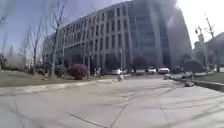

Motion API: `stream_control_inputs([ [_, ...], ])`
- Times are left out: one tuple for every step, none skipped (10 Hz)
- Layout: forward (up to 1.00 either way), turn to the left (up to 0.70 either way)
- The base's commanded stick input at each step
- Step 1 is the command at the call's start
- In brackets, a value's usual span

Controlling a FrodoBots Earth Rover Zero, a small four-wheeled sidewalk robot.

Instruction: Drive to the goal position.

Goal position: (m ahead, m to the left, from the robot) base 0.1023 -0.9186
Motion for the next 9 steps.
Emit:
stream_control_inputs([
  [0.7,0.0],
  [0.7,0.0],
  [0.7,0.0],
  [0.7,0.0],
  [0.7,0.0],
  [0.7,0.0],
  [0.7,0.0],
  [0.7,0.0],
  [0.7,0.0],
])
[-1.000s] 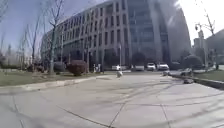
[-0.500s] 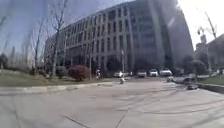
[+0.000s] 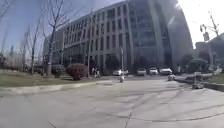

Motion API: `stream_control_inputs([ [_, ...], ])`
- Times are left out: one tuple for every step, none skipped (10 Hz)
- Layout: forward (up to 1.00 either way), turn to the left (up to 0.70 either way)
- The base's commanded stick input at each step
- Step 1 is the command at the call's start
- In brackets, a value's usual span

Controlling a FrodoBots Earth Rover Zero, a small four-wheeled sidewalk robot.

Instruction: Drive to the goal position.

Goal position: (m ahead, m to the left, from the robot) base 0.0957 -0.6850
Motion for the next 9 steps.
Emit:
stream_control_inputs([
  [0.7,0.0],
  [0.7,0.0],
  [0.7,0.0],
  [0.7,0.0],
  [0.7,0.0],
  [0.7,0.0],
  [0.7,0.0],
  [0.7,0.0],
  [0.7,0.0],
])
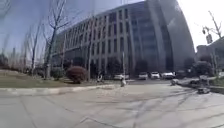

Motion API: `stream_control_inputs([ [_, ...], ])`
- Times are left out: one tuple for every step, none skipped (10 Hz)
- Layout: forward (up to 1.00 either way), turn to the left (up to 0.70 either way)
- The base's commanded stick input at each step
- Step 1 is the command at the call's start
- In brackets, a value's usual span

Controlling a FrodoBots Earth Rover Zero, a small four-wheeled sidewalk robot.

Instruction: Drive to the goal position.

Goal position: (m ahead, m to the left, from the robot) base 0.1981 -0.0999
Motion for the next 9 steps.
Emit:
stream_control_inputs([
  [0.7,0.0],
  [0.7,-0.04],
  [0.7,-0.15],
  [0.7,-0.26],
  [0.7,-0.34],
  [0.7,-0.27],
  [0.7,-0.2],
  [0.7,-0.13],
  [0.7,-0.06],
])
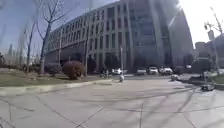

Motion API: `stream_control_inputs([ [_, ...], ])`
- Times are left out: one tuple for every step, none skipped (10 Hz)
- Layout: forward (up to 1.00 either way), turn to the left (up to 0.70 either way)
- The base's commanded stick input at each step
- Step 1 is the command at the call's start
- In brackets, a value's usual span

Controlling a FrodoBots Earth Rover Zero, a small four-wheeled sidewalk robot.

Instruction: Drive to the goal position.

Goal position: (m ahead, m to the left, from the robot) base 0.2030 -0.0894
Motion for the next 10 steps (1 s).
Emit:
stream_control_inputs([
  [0.7,0.0],
  [0.7,-0.06],
  [0.7,-0.11],
  [0.7,-0.17],
  [0.7,-0.22],
  [0.7,-0.28],
  [0.7,-0.33],
  [0.7,-0.29],
  [0.7,-0.21],
  [0.7,-0.13],
])
